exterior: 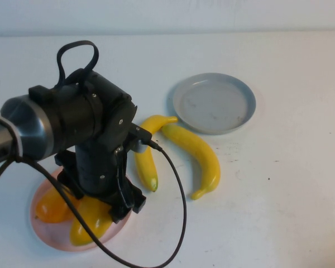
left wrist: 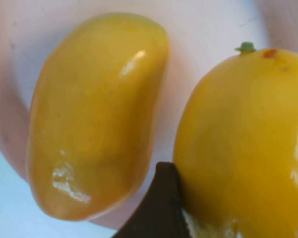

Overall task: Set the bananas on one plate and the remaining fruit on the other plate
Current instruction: Put one type of fruit in the left plate

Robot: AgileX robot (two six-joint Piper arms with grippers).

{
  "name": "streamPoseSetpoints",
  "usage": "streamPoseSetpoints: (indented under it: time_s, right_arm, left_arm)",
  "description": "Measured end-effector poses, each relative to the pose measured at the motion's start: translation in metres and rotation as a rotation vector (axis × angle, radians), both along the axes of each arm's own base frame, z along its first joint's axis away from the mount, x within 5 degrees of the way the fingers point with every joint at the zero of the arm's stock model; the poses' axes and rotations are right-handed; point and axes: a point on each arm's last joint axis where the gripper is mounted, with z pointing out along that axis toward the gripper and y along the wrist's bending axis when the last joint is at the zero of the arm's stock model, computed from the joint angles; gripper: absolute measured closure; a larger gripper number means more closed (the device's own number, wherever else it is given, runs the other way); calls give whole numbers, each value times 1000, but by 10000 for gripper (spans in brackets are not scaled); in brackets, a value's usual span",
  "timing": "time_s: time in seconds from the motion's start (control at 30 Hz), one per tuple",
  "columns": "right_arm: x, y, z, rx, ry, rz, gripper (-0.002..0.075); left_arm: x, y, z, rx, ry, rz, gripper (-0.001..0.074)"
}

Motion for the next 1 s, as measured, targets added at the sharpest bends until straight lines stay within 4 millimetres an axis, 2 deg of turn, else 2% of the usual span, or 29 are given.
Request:
streamPoseSetpoints:
  time_s: [0.17, 0.33, 0.63, 0.7, 0.77, 0.83, 0.97, 1.0]
  right_arm:
    - [0, 0, 0, 0, 0, 0, 743]
    - [0, 0, 0, 0, 0, 0, 743]
    - [0, 0, 0, 0, 0, 0, 743]
    - [0, 0, 0, 0, 0, 0, 743]
    - [0, 0, 0, 0, 0, 0, 743]
    - [0, 0, 0, 0, 0, 0, 743]
    - [0, 0, 0, 0, 0, 0, 743]
    - [0, 0, 0, 0, 0, 0, 743]
  left_arm:
    - [0, 0, 0, 0, 0, 2, 134]
    - [1, 0, 0, 1, -7, 5, 71]
    - [1, 0, 0, -1, -12, 8, 81]
    - [0, 0, 4, -12, -25, 5, 125]
    - [-4, 0, 15, -44, -66, -6, 214]
    - [-11, 0, 32, -88, -119, -16, 322]
    - [-28, 7, 69, -208, -235, -20, 596]
    - [-33, 11, 77, -239, -268, -23, 646]
